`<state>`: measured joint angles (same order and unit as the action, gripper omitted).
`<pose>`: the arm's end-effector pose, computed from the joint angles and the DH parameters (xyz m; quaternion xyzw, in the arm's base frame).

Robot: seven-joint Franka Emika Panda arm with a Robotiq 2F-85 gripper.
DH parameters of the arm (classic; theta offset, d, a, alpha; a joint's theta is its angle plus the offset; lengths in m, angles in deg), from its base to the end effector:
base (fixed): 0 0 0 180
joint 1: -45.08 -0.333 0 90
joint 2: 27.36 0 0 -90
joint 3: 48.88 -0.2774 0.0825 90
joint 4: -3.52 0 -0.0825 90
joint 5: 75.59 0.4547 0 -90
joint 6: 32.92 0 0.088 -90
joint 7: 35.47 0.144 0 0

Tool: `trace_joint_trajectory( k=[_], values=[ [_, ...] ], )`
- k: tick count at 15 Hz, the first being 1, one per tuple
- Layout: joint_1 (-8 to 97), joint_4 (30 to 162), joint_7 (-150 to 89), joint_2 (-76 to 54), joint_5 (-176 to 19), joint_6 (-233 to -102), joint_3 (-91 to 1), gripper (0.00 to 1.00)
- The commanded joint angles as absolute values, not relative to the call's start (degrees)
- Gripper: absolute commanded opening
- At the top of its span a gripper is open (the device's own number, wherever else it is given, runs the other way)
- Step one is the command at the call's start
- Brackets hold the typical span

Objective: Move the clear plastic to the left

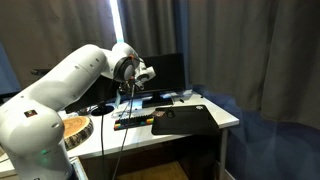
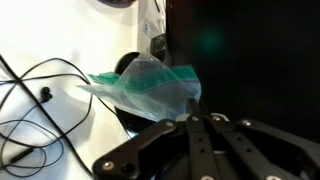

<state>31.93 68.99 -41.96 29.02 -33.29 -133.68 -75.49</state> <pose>0.6008 0.4952 0.1943 -0.8284 -0.1657 0.2616 0.4667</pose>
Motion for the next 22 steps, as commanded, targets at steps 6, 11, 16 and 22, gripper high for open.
trace_joint_trajectory(
  k=[6,11,16,22],
  values=[
    [30.8,66.7,-45.0,35.8,-24.4,-138.9,-77.0,0.01],
    [30.5,65.9,-44.0,37.2,-22.9,-140.4,-77.4,0.0],
    [27.4,65.9,-41.9,39.4,-20.4,-149.3,-78.4,0.0],
    [24.2,66.5,-42.4,40.1,-21.9,-159.0,-76.6,0.31]
  ],
)
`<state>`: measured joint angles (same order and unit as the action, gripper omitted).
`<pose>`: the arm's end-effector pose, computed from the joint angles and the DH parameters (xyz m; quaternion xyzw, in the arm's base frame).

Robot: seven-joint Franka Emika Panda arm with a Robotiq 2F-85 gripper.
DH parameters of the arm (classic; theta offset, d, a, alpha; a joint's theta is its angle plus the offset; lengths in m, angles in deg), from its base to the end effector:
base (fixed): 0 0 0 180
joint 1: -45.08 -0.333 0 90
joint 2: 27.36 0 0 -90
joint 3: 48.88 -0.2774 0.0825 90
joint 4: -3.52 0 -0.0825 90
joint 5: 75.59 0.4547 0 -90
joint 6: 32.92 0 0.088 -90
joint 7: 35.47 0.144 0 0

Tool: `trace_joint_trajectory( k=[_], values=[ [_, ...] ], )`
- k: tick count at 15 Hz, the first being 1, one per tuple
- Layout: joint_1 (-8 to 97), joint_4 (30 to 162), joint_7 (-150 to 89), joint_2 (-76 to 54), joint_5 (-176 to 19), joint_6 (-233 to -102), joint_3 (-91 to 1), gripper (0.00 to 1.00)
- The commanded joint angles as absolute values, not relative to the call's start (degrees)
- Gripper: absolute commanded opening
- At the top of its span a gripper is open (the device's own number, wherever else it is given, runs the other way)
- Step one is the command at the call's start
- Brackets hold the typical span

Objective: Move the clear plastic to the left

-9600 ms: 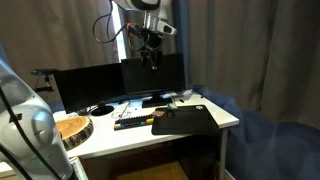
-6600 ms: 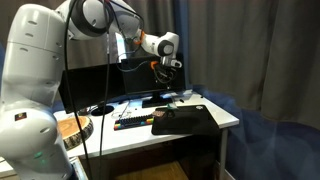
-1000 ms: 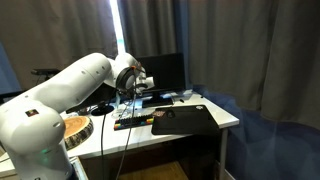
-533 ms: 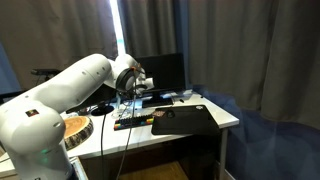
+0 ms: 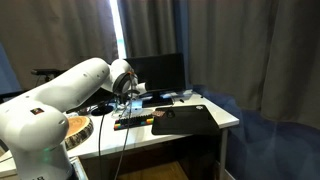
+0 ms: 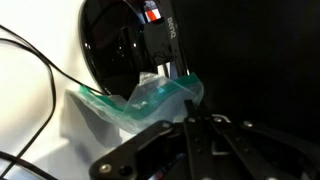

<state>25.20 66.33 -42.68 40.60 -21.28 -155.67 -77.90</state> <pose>0.5729 0.5742 0.0916 -0.8168 -0.0255 0.2182 0.5334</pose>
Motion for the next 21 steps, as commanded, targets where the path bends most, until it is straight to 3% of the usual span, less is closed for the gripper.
trace_joint_trajectory(
  k=[1,10,21],
  values=[
    [24.1,67.2,-42.0,39.3,-22.8,-159.9,-75.7,0.39],
    [23.8,77.2,-38.5,24.2,-37.9,-158.4,-64.8,0.98],
    [26.1,99.6,-40.7,-6.3,-61.1,-143.2,-61.2,1.0]
  ],
)
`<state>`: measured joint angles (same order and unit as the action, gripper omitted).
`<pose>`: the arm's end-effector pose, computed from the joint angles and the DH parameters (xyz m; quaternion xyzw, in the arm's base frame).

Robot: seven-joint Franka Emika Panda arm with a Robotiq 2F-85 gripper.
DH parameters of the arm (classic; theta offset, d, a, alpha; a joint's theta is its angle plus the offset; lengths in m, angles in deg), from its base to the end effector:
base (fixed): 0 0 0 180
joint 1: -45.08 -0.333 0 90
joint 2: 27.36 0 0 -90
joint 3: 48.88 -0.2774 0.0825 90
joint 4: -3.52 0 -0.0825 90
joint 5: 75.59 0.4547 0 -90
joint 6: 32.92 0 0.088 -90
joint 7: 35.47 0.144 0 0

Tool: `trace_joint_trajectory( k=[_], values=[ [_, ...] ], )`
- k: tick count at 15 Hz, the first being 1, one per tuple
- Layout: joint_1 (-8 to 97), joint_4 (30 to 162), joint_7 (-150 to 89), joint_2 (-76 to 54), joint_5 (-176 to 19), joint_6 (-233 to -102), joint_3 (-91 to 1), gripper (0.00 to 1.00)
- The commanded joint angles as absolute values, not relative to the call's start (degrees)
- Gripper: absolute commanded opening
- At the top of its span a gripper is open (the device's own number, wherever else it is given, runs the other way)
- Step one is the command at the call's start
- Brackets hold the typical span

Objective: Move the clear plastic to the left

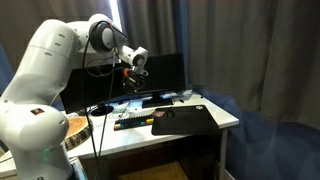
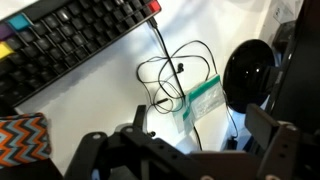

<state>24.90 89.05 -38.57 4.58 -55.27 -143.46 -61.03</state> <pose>0.6075 0.4110 0.2523 -0.9503 -0.2164 0.1080 0.1960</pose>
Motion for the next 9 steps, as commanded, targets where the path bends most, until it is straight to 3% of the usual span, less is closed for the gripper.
trace_joint_trajectory(
  k=[1,9],
  values=[
    [26.5,102.1,-41.7,-9.4,-63.2,-143.8,-61.2,1.0],
    [31.4,123.4,-51.8,-33.8,-66.8,-159.5,-61.0,1.0]
  ],
)
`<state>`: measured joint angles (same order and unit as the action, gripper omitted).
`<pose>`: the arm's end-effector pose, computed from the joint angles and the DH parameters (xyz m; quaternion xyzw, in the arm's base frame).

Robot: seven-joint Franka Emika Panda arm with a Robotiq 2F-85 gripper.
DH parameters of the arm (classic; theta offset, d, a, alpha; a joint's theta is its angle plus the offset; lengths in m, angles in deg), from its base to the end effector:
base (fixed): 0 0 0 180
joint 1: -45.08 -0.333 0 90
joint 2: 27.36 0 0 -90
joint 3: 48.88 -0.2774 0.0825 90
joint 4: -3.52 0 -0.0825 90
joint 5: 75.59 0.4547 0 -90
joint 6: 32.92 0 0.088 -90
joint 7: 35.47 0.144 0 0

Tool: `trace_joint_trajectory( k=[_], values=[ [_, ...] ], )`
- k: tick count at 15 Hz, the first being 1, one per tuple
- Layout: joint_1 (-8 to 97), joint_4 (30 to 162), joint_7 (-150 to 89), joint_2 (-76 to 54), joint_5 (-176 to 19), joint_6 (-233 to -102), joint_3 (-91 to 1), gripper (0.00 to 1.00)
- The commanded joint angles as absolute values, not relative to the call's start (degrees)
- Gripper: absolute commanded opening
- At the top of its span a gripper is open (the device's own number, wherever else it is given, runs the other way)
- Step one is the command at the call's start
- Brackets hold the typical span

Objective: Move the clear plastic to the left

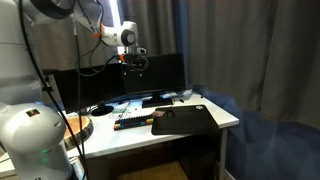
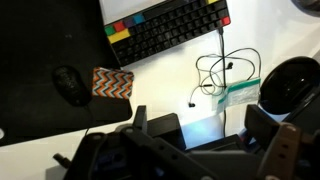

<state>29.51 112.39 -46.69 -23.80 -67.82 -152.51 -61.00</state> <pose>0.5769 0.3143 0.3773 -0.9485 -0.3029 -0.0525 0.0757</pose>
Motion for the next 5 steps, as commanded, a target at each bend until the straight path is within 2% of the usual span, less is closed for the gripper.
trace_joint_trajectory(
  k=[1,2,5],
  values=[
    [31.7,126.4,-55.6,-36.0,-63.4,-161.1,-60.7,1.0],
    [31.2,117.9,-50.4,-29.4,-66.8,-156.5,-61.2,1.0],
    [31.4,123.9,-53.8,-34.5,-65.2,-159.1,-60.5,1.0]
  ],
)
